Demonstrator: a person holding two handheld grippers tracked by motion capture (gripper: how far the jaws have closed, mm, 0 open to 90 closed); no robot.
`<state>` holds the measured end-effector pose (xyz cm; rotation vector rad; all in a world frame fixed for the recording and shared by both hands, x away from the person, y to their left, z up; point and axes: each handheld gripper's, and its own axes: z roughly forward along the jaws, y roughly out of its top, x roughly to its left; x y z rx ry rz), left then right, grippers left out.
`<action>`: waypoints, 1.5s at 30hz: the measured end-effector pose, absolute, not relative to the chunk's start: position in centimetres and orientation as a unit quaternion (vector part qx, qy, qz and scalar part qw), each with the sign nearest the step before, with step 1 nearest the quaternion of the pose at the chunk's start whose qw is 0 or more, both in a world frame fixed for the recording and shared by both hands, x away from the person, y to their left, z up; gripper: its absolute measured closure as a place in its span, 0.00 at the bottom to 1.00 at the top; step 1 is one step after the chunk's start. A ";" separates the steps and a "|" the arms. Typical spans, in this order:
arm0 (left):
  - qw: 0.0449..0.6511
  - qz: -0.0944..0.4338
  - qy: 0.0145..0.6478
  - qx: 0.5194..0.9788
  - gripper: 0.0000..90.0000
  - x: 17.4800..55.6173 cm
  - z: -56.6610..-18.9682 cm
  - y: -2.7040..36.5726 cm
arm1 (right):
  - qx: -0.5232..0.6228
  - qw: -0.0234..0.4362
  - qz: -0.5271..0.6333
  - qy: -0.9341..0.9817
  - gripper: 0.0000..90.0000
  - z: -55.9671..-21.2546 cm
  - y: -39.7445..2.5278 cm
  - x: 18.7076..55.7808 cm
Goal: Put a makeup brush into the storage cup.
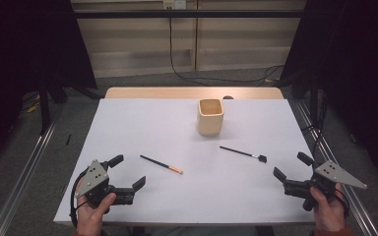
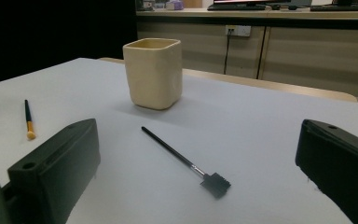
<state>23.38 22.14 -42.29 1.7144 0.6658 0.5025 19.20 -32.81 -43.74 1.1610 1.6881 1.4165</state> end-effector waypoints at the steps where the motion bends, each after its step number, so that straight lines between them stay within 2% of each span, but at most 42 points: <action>1: 0.578 0.214 0.284 0.734 0.02 23.4 -42.2 22.1 | 0.442 0.320 0.539 0.642 0.00 -43.7 -32.8 19.2; 29: 0.602 0.209 0.243 0.731 0.02 26.3 -39.1 19.7 | 0.436 0.318 0.543 0.644 0.00 -43.8 -32.7 19.3; 45: 0.592 0.196 0.257 0.739 0.03 29.5 -38.9 19.1 | 0.439 0.315 0.540 0.645 0.00 -43.8 -32.7 19.3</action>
